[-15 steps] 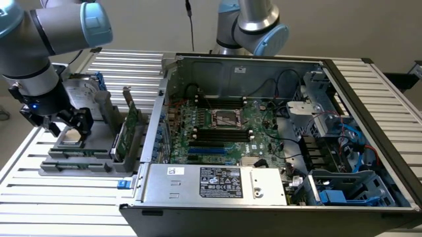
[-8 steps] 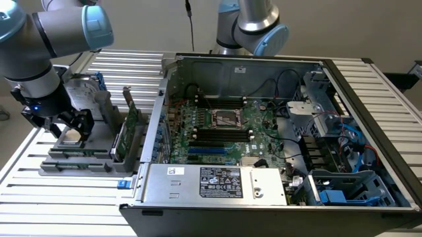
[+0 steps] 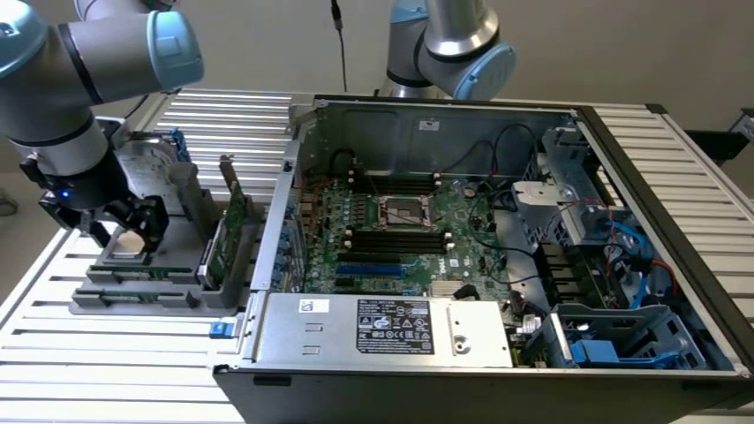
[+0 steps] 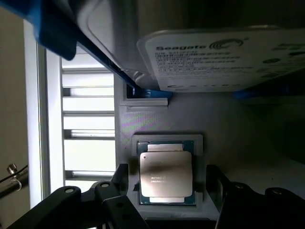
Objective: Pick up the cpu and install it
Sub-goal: 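Pick up the cpu and move it towards the insertion slot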
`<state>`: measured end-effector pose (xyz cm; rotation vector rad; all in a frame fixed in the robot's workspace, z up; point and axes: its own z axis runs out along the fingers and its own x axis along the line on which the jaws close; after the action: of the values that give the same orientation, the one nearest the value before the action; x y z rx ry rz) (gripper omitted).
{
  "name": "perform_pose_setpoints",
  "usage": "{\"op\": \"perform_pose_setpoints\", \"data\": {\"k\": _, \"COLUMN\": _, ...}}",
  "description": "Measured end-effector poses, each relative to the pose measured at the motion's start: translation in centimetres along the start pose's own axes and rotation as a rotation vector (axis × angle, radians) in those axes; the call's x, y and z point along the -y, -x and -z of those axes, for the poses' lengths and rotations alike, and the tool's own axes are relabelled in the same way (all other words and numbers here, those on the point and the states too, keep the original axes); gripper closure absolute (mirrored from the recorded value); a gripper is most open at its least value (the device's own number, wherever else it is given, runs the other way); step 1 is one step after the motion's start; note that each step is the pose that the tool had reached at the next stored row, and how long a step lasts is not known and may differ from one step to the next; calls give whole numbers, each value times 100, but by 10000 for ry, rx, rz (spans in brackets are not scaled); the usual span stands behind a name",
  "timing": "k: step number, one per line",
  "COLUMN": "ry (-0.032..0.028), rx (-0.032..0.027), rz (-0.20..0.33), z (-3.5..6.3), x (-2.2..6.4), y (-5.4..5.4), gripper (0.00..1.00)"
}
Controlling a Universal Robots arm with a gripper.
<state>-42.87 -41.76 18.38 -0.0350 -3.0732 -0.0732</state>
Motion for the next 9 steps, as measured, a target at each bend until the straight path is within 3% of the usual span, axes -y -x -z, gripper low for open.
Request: {"op": "perform_pose_setpoints", "data": {"k": 9, "ry": 5, "rx": 4, "rz": -81, "z": -5, "x": -2, "y": 6, "gripper": 24}}
